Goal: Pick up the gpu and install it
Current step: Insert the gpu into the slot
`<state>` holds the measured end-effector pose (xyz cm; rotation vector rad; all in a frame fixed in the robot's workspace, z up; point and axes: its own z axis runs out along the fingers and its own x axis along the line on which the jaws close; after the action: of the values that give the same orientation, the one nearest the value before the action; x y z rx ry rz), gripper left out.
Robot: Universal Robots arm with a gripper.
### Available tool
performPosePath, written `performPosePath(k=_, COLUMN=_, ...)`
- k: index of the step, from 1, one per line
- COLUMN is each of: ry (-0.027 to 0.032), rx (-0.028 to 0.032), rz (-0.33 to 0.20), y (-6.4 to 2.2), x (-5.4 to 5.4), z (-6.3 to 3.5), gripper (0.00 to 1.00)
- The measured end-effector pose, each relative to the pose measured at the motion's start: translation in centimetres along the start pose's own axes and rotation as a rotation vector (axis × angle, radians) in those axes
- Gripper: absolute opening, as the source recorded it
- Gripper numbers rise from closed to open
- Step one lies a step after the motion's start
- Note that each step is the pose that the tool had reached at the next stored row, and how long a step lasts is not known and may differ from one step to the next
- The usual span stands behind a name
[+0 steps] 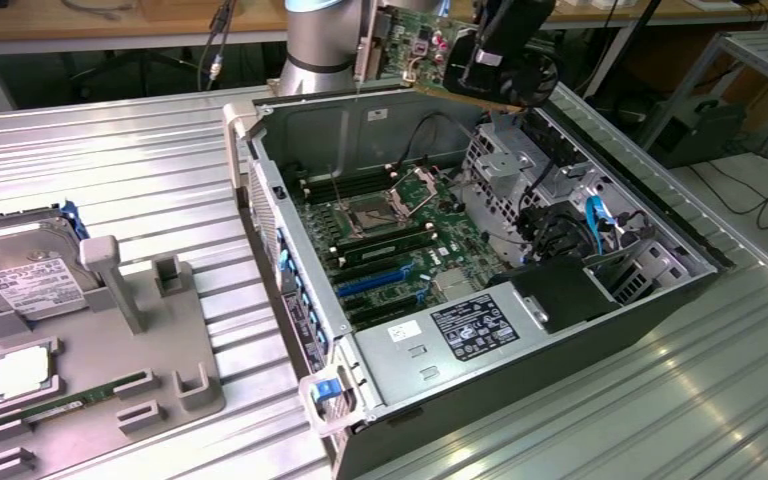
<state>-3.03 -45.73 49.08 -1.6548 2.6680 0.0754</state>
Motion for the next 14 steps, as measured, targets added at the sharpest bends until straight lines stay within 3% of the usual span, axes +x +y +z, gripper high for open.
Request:
performPosePath(k=4, ry=0.0044, rx=-0.0029, rz=-0.11, y=0.0, x=0.0, z=0.0, gripper=0.28)
performPosePath(k=14, ry=0.0115, rx=-0.0075, rz=-0.285, y=0.0, x=0.0, z=0.01, gripper=0.28)
